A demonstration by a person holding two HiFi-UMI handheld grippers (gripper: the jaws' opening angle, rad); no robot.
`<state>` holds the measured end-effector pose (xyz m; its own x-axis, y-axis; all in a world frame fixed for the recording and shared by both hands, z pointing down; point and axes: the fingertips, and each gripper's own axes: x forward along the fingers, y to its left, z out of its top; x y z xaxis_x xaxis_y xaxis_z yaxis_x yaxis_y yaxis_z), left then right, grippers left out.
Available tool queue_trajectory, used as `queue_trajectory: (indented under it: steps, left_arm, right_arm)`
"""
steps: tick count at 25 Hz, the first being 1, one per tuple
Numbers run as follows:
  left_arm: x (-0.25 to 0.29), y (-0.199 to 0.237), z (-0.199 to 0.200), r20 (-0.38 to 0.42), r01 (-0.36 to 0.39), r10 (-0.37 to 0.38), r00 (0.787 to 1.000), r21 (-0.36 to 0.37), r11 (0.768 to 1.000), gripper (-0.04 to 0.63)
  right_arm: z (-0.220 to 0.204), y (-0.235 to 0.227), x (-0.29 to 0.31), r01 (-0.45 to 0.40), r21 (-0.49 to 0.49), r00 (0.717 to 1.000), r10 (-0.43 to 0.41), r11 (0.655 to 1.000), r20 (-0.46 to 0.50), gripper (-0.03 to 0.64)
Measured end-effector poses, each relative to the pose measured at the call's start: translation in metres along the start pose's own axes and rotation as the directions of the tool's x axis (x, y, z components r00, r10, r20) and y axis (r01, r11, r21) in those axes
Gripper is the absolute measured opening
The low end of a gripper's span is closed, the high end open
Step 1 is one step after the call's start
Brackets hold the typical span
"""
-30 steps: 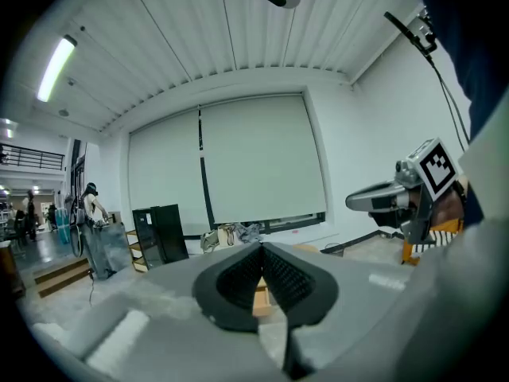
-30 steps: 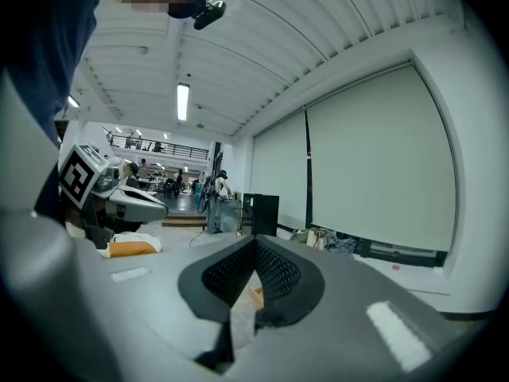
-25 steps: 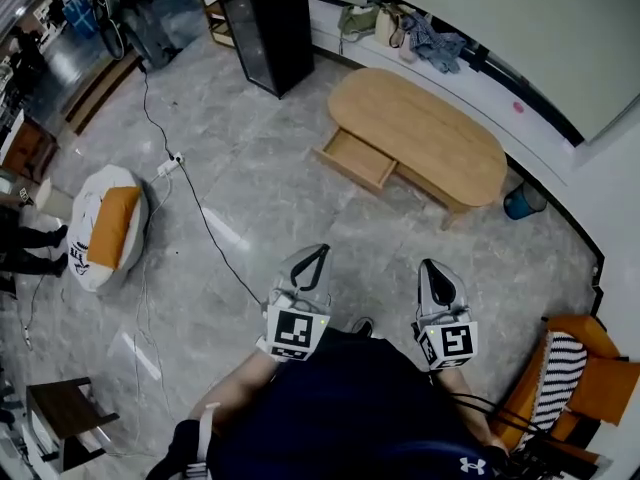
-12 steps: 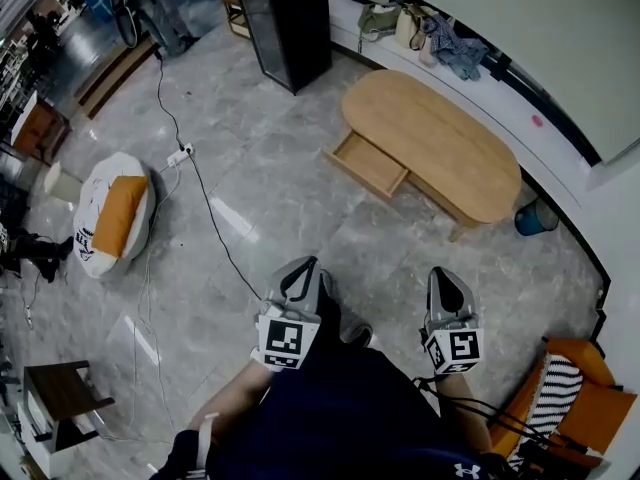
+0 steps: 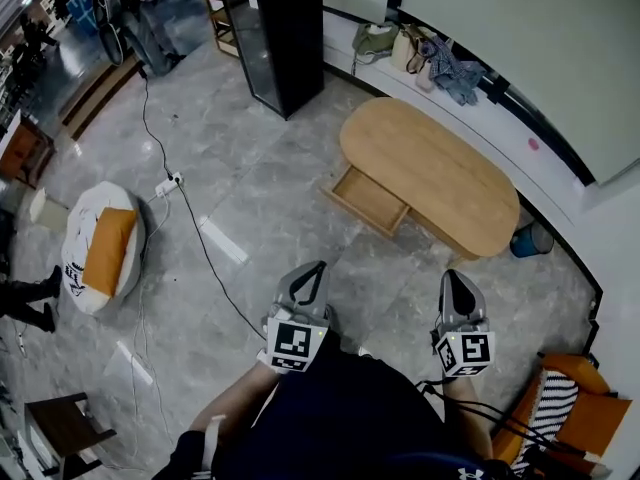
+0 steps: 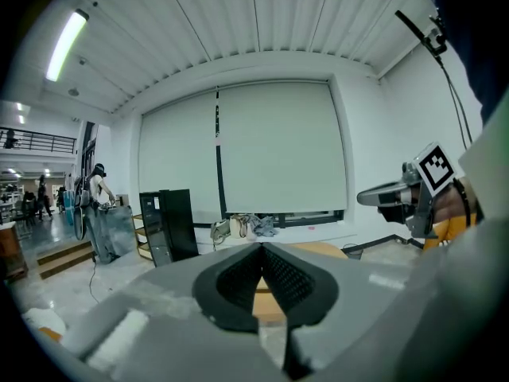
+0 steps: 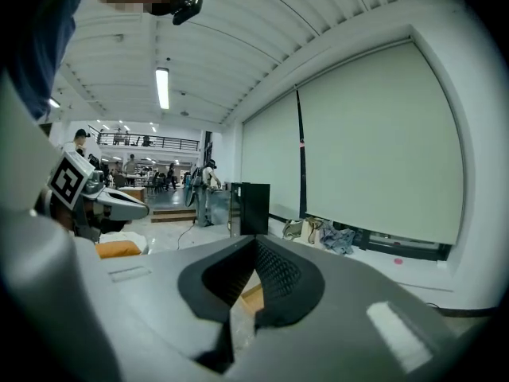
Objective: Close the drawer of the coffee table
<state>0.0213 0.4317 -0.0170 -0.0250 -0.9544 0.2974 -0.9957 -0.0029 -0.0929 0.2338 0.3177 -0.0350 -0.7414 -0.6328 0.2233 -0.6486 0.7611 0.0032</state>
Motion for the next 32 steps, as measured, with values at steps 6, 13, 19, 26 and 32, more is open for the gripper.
queue_trajectory:
  steps: [6,13,19,26,32]
  left_arm:
    - [0.048,0.051,-0.001,-0.010,0.049,-0.050,0.999,-0.017,0.999,0.002]
    - [0.076,0.089,-0.019,-0.058,0.060,-0.065,0.996,-0.079,0.995,0.002]
    - [0.105,0.101,-0.019,-0.070,0.055,-0.062,0.996,-0.094,0.994,0.002]
    - [0.148,0.130,-0.016,-0.110,-0.012,0.003,0.994,-0.079,0.997,0.002]
    - [0.215,0.149,0.006,-0.127,-0.048,0.036,0.991,-0.093,0.994,0.002]
  right_arm:
    - [0.005,-0.001,0.050,0.045,0.001,0.998,-0.044,0.999,-0.038,0.003]
    - [-0.002,0.014,0.088,0.028,0.019,0.996,-0.026,0.999,-0.091,0.003]
    - [-0.011,0.005,0.123,0.003,0.032,0.994,0.000,0.999,-0.107,0.003]
    - [-0.012,-0.016,0.192,-0.059,0.066,0.993,0.065,0.996,-0.099,0.003]
    - [0.000,-0.055,0.257,-0.105,0.072,0.989,0.112,0.992,-0.100,0.003]
